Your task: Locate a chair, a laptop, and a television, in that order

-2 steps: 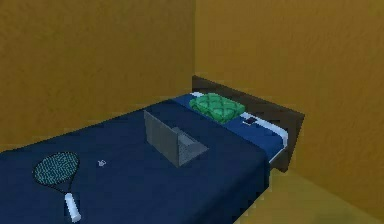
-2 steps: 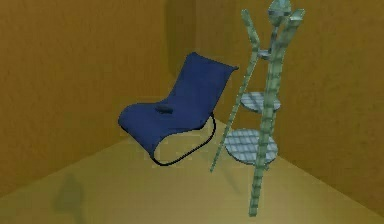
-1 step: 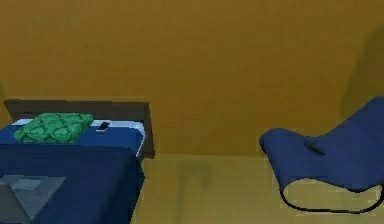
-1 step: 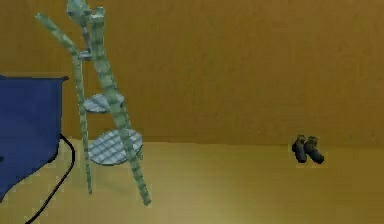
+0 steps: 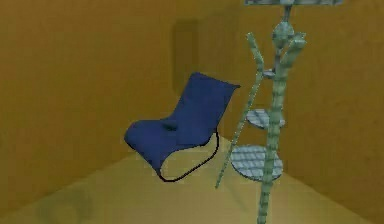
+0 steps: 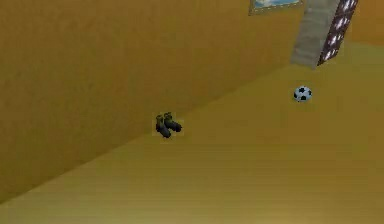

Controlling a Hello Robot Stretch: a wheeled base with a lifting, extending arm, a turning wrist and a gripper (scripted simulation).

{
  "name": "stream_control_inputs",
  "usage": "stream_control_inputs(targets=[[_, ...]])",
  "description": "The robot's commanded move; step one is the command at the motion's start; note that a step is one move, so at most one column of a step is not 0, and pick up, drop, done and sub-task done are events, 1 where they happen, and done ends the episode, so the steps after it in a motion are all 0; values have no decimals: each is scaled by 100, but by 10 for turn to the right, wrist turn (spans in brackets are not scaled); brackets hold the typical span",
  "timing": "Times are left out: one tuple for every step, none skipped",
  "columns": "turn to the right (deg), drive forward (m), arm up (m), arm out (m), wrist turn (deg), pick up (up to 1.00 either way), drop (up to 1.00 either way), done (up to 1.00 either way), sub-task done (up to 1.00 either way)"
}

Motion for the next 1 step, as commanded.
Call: stream_control_inputs(targets=[[450, 0, 0, 0, 0, 0, 0, 0, 0]])
